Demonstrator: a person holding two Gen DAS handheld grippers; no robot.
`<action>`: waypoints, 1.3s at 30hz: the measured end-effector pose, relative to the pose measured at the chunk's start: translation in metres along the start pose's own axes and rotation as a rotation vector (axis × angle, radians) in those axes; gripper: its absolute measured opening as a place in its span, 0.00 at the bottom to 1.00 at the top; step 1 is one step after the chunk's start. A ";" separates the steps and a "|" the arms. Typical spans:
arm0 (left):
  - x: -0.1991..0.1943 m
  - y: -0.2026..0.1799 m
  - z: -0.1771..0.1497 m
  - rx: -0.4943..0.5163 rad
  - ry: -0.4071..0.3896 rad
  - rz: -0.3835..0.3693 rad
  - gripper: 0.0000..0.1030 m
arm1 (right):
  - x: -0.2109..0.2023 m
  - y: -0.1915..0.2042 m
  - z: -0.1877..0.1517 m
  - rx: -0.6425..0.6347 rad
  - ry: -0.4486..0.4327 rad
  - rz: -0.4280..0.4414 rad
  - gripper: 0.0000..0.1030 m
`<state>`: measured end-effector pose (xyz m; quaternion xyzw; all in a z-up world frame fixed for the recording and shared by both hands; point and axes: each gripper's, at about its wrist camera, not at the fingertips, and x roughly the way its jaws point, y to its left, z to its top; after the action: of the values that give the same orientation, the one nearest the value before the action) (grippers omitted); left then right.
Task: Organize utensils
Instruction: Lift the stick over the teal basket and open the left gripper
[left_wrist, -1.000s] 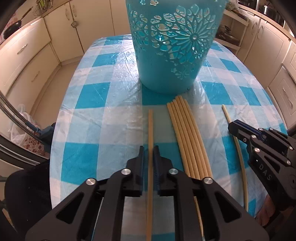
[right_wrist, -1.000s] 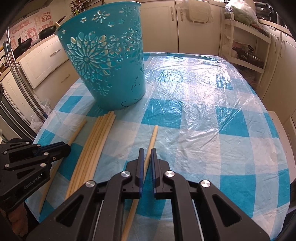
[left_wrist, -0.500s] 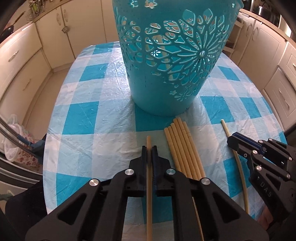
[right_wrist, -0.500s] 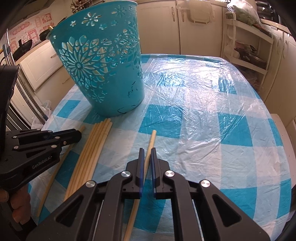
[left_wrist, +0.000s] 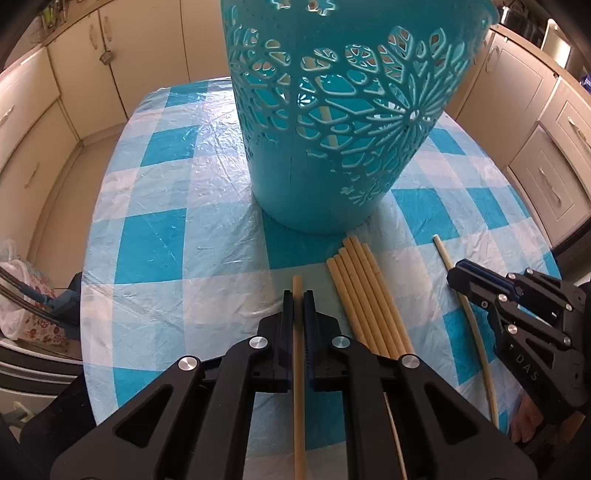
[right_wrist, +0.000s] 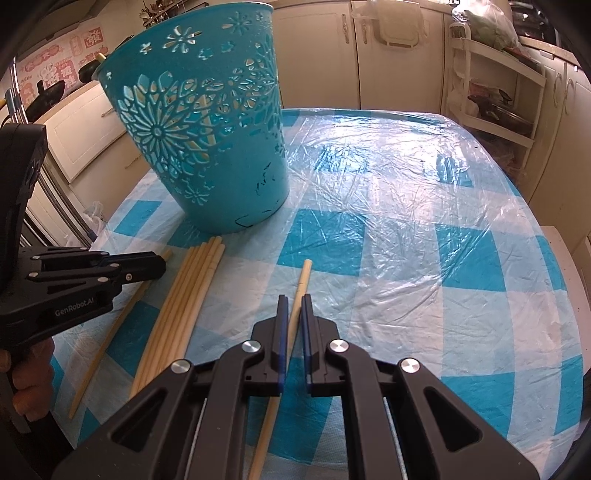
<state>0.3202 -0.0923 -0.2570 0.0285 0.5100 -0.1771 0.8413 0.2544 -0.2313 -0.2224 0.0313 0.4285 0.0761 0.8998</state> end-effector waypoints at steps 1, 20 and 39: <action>-0.001 0.000 -0.001 0.003 0.001 0.002 0.05 | 0.000 0.000 0.000 0.001 0.000 0.001 0.07; -0.210 -0.008 0.045 -0.070 -0.478 -0.223 0.05 | 0.000 -0.005 0.000 0.021 0.002 0.022 0.07; -0.183 0.005 0.168 -0.291 -0.777 0.049 0.05 | -0.001 -0.010 0.001 0.044 0.000 0.044 0.07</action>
<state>0.3878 -0.0768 -0.0185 -0.1475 0.1736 -0.0808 0.9704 0.2561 -0.2412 -0.2224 0.0607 0.4293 0.0863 0.8970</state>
